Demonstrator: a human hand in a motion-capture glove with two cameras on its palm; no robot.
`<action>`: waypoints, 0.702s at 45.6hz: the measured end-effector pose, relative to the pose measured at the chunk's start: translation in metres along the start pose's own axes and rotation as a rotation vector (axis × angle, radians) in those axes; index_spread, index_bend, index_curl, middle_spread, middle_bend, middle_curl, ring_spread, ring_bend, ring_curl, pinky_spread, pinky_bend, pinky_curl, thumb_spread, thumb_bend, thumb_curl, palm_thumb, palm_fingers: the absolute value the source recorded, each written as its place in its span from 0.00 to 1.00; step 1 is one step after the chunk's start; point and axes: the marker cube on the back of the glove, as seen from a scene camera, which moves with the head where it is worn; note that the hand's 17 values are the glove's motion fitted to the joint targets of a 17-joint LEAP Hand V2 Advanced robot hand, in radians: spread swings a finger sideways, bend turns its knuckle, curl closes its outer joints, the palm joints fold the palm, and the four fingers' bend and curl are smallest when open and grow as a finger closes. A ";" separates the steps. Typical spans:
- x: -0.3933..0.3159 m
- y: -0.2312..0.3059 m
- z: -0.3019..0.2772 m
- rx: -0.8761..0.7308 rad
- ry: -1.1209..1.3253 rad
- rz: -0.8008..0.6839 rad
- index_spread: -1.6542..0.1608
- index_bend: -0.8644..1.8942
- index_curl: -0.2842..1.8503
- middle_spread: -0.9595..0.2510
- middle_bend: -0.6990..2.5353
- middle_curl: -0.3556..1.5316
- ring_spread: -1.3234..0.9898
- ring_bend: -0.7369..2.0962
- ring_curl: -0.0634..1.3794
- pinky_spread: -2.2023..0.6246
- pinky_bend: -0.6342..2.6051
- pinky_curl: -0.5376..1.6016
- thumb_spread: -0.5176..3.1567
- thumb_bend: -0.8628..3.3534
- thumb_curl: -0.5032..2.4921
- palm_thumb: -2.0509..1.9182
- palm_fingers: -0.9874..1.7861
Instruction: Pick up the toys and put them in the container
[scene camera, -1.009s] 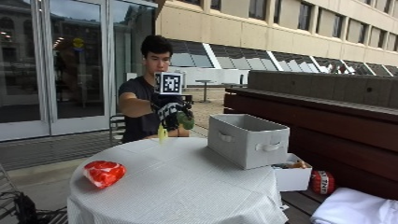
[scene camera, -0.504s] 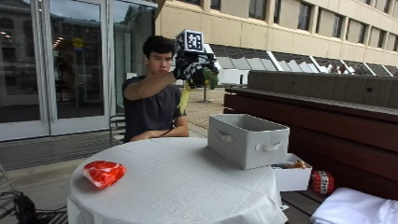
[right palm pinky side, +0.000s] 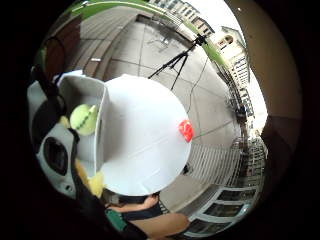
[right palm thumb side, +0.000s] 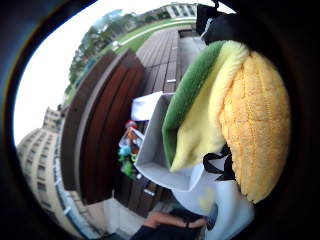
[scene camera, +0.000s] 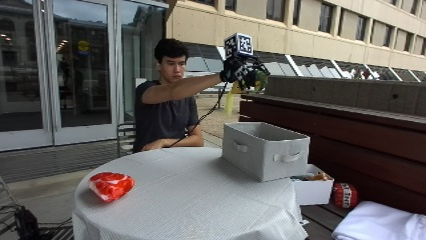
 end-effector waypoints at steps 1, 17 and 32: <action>-0.008 0.000 0.000 0.000 -0.006 -0.003 0.69 0.34 0.13 0.42 0.48 0.58 0.39 0.75 0.39 0.62 0.57 0.42 0.29 0.27 0.48 0.70 0.63; -0.072 -0.008 0.039 -0.020 -0.064 -0.037 0.69 0.34 0.13 0.40 0.48 0.60 0.39 0.75 0.39 0.62 0.57 0.43 0.28 0.27 0.51 0.70 0.62; -0.052 -0.017 0.074 -0.084 -0.035 -0.106 0.72 0.36 0.14 0.57 0.35 0.54 0.44 0.71 0.36 0.66 0.66 0.46 0.39 0.17 0.40 0.50 0.39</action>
